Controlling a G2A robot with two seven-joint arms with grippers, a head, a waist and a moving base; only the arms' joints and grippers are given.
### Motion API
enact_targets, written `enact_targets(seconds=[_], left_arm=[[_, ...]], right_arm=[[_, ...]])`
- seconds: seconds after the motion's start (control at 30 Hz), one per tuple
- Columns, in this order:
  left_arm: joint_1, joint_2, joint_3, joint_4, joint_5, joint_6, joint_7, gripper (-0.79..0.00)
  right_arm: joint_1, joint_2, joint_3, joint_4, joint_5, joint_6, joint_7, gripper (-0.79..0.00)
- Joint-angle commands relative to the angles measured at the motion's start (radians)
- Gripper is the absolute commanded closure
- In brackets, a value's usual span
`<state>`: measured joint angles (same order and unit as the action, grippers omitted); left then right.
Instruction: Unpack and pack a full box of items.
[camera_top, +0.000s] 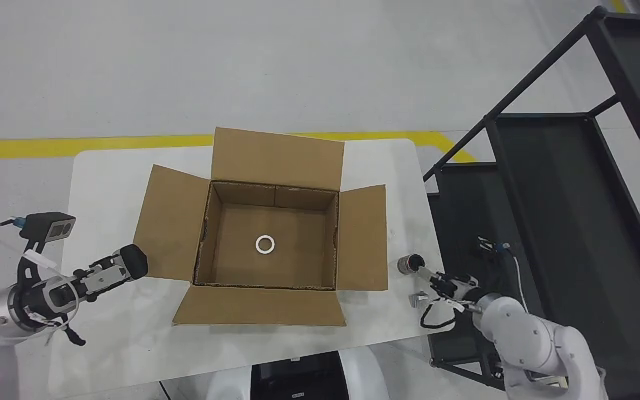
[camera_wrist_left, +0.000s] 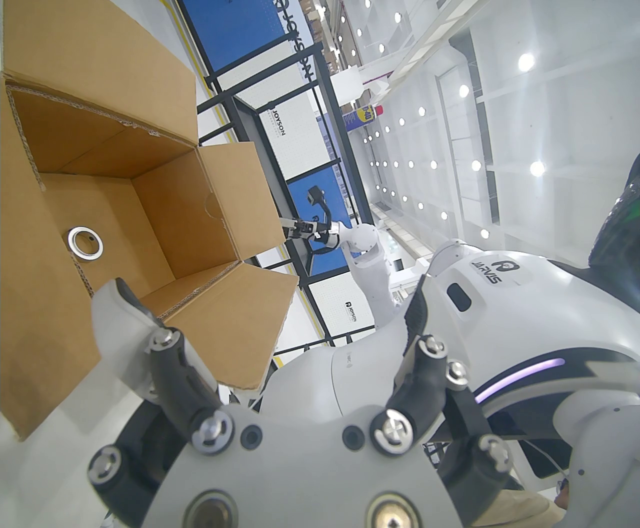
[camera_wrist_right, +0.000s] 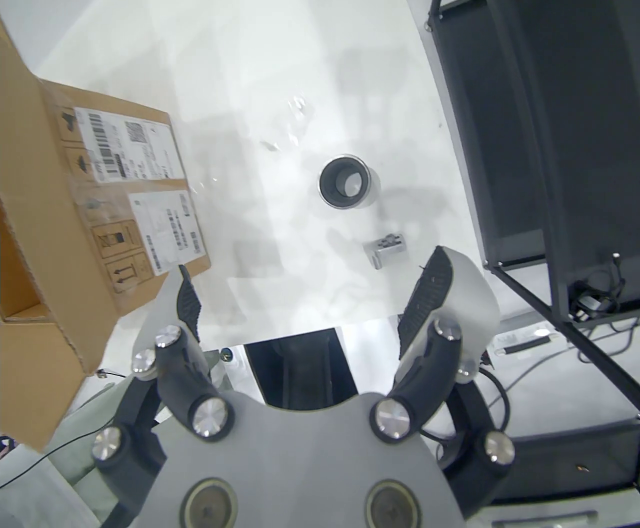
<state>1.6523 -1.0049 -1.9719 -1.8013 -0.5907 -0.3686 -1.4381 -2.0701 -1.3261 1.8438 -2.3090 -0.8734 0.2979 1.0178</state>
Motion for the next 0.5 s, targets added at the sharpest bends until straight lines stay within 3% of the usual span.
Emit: enact_targets(seconds=[0.0,0.23,0.47], left_arm=[[0.000,0.000,0.000,0.000,0.000,0.000,0.000,-0.785],[0.000,0.000,0.000,0.000,0.000,0.000,0.000,-0.785],[0.000,0.000,0.000,0.000,0.000,0.000,0.000,-0.785]], right_arm=[[0.009,0.004,-0.024,0.005,-0.073,0.015,0.047,-0.785],[0.093,0.015,-0.146,0.078,-0.267,0.046,0.179,-0.785],[0.176,0.017,-0.235,0.159,-0.325,0.033,0.215,-0.785]])
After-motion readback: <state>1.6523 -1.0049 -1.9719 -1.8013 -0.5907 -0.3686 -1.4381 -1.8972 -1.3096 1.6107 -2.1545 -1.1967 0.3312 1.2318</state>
